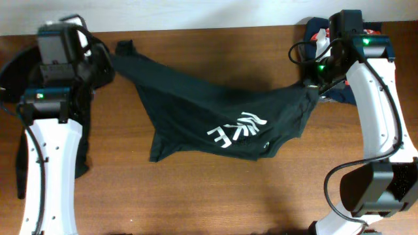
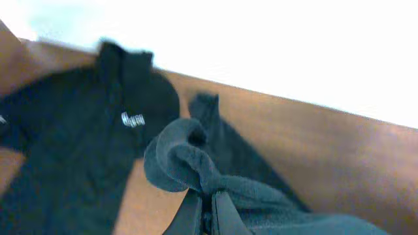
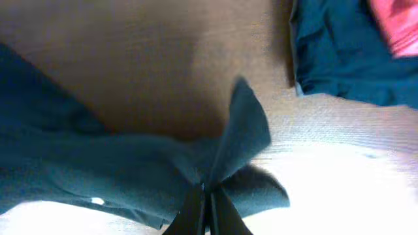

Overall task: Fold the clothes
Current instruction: 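Lift the black NIKE shirt high with both grippers and swing it back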

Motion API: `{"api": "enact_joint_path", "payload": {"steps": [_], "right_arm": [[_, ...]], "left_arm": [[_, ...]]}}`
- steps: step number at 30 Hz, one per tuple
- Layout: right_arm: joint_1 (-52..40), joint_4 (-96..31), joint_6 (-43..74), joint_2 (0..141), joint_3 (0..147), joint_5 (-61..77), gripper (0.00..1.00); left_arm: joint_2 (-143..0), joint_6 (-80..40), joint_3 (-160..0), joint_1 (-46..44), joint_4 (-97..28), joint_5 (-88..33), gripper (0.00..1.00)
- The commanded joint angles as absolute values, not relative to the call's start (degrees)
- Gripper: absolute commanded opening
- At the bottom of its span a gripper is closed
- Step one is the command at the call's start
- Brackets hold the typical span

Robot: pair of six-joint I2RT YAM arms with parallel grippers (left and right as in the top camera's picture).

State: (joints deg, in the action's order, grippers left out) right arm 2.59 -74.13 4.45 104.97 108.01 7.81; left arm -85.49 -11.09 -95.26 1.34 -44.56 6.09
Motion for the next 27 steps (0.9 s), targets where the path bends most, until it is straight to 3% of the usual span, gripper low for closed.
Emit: {"api": "enact_joint_path", "payload": {"steps": [1, 7, 11, 27], "right_arm": [[2.7, -77.0, 3.2, 103.7, 116.4, 7.2, 0.05], [2.7, -87.1, 3.2, 103.5, 128.2, 7.3, 0.04], [2.7, -87.0, 2.0, 103.2, 130.6, 7.3, 0.04], [3.1, -38.0, -7.0, 104.5, 132.8, 6.9, 0.04]], "left_arm": [[-84.5, -7.2, -99.8, 2.8, -42.4, 9.0, 0.01], [-84.5, -6.3, -106.1, 2.8, -41.6, 8.4, 0.01], [-84.5, -5.8, -108.9, 2.8, -41.4, 8.4, 0.00], [-89.9, -4.7, -109.6, 2.9, -14.4, 8.4, 0.00]]}}
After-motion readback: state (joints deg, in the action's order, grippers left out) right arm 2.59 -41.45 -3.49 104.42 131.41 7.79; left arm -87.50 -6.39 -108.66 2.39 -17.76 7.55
